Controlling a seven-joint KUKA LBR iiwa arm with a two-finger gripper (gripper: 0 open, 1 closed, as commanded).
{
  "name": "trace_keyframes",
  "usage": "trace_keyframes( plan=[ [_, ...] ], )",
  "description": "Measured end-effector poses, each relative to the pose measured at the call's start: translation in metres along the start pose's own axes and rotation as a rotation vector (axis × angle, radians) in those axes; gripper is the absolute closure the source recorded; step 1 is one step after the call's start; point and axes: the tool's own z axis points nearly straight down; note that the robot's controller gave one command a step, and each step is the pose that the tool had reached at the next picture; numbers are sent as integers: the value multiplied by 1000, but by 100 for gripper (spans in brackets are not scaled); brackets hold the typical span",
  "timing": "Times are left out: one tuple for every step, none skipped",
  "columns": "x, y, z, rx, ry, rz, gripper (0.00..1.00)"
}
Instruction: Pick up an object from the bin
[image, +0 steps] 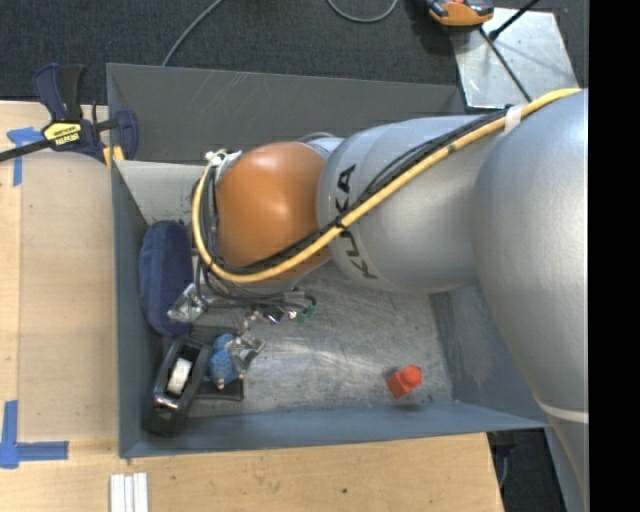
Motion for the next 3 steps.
trace_keyframes(
  plan=[
    [-26, -15, -16, 4, -4, -73, 0],
    [-56, -72, 48, 2, 1, -221, 0],
    [-62, -70, 41, 7, -17, -221, 100]
  ],
)
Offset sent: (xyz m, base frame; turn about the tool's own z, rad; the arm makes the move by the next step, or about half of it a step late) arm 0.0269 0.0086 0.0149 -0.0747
